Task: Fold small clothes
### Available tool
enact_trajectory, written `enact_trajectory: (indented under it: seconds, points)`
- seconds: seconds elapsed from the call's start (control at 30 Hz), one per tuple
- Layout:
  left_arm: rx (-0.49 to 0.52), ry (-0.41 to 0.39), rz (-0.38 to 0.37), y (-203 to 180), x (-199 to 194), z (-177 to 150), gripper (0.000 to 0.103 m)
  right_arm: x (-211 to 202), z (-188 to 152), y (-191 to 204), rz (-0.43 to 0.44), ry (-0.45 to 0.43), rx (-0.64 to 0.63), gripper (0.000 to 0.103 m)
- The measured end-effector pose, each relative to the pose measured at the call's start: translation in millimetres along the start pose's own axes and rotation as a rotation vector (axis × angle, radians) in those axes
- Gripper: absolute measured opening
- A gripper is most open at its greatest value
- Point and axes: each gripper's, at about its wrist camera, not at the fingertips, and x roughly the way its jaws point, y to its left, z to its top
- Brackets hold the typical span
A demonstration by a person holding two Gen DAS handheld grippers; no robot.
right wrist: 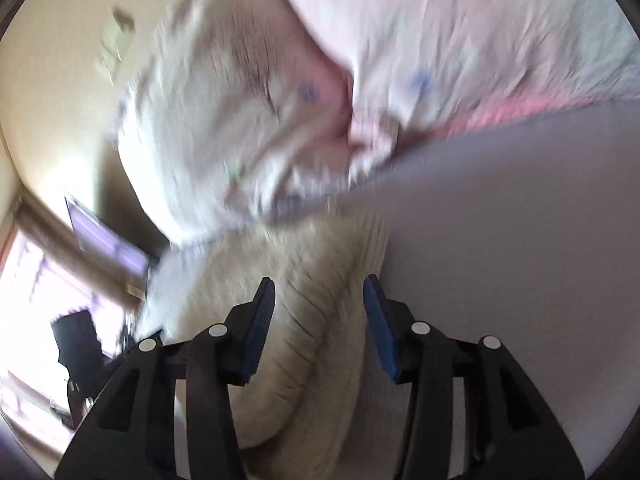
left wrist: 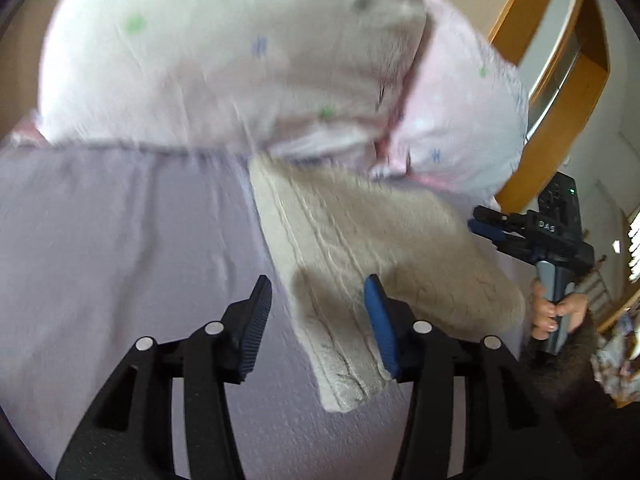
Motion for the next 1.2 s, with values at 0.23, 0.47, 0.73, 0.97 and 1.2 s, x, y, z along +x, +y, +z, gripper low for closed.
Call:
enact_trajectory:
  seconds: [0.23, 0.47, 0.73, 0.97, 1.2]
  points:
    - [0.136, -0.020, -0.060, -49.6, 9.4, -4.8, 0.059, 39.2, -9.9, 19.1, -0.112, 0.069, -0.079, 0.011]
    - [0.210, 0.035, -0.021, -61.1, 34.3, -19.9, 0.056, 49.1, 3.6, 2.5, -0.243, 0.032, -0.044, 0.015]
    - [0.127, -0.044, -0.030, -48.0, -8.5, -28.5, 0.074, -38.9, -52.4, 56.1, 0.006, -0.088, -0.169, 0.062]
    - [0.074, -0.010, 0.135, -57.5, -19.1, -49.1, 0.099, 5.8, -96.8, 31.0, -0.184, 0.061, -0.142, 0.061]
    - [0.057, 0.112, 0.268, -60.5, 2.9, -64.3, 0.101, -51.5, -113.2, 52.4, -0.229, -0.122, -0.165, 0.102]
